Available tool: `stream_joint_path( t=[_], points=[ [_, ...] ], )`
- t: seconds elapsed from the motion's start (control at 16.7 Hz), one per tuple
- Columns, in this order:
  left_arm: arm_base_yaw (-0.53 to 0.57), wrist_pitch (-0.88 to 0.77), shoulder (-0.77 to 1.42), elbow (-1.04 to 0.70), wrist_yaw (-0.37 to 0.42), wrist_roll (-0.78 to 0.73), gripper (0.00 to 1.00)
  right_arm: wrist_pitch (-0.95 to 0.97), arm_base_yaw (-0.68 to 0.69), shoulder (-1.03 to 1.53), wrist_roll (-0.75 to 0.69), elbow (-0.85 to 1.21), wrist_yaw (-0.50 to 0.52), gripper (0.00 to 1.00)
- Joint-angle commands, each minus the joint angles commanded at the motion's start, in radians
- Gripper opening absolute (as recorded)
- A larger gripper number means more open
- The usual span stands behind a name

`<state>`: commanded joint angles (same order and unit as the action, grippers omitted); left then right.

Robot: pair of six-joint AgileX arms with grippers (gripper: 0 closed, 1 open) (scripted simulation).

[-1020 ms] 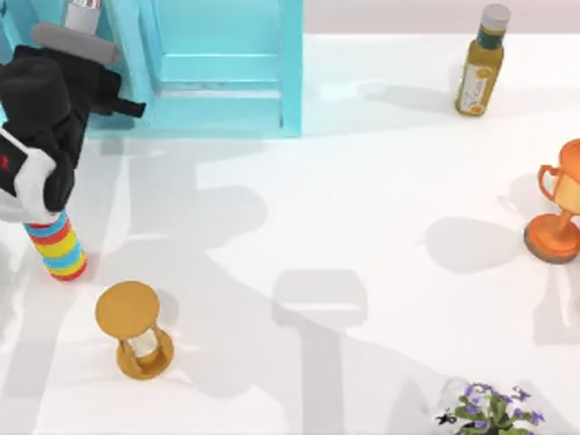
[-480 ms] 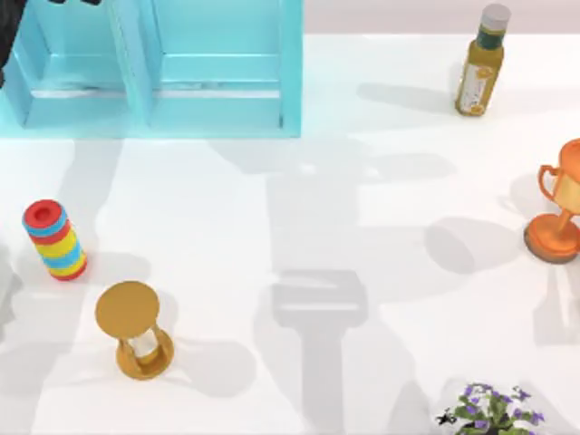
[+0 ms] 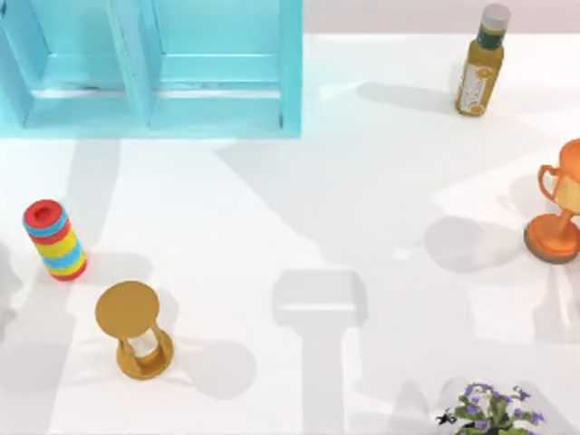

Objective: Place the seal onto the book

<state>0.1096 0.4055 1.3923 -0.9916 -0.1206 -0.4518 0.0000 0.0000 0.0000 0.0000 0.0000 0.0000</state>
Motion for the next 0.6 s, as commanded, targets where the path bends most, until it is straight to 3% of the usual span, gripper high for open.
stream_joint_path(
  t=[0.3,0.6],
  points=[
    [0.014,-0.076,-0.203,0.24,-0.029,0.033,0.0,0.0,0.0,0.0,0.0,0.0,0.0,1.0],
    [0.015,-0.095,-0.274,0.307,-0.05,0.057,0.0,0.0,0.0,0.0,0.0,0.0,0.0,1.0]
  ],
)
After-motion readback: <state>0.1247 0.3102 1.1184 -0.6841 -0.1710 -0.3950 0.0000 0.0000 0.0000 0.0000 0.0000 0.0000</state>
